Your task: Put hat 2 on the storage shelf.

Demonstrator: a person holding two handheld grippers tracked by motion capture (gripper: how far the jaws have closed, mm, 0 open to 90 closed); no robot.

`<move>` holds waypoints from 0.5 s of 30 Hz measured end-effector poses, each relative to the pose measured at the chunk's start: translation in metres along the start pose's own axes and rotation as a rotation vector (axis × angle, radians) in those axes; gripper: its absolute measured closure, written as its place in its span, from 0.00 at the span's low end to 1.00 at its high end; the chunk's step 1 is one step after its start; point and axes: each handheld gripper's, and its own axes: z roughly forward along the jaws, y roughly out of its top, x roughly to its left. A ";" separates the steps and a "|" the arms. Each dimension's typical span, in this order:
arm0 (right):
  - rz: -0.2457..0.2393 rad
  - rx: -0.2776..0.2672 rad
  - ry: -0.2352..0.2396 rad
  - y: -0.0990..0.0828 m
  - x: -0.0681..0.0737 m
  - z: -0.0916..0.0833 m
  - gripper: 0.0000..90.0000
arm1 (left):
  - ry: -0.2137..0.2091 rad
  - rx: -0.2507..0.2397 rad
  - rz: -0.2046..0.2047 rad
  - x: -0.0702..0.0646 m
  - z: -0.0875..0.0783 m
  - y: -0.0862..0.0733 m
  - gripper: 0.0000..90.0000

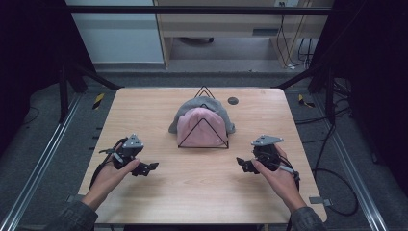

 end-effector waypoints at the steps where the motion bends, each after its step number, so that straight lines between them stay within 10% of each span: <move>1: 0.007 0.019 0.002 -0.006 0.001 0.005 0.12 | 0.002 0.008 -0.003 0.001 0.003 -0.003 0.06; 15: 0.040 0.083 0.038 -0.024 0.009 0.027 0.12 | -0.029 0.054 -0.021 0.001 0.020 -0.024 0.06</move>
